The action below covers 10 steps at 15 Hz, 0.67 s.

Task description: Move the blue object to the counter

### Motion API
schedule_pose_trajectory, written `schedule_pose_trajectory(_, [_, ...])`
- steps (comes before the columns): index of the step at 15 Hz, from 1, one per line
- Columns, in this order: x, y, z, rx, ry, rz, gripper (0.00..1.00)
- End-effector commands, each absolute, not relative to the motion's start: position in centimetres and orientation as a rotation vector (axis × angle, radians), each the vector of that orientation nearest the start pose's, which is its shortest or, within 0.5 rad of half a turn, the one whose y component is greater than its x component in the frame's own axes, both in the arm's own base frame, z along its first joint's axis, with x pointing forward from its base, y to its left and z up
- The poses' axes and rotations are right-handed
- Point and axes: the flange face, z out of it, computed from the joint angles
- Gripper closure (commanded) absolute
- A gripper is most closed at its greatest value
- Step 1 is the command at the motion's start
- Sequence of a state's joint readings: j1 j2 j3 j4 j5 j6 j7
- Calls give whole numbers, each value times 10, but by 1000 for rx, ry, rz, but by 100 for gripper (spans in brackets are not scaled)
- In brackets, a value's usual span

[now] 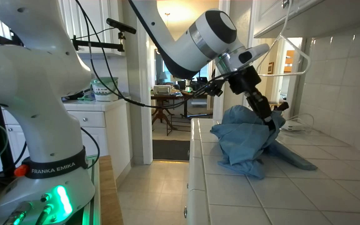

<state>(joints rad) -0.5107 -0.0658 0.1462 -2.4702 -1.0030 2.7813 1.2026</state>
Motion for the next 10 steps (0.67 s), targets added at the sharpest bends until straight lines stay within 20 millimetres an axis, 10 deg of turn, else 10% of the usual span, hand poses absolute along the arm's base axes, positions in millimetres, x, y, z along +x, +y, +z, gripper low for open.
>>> schedule_pose_trajectory(1, [471,-135,335,-3162,1129,-870,98])
schedule_pose_trajectory(10, [494,-137,319,-3106,1189,-923,99])
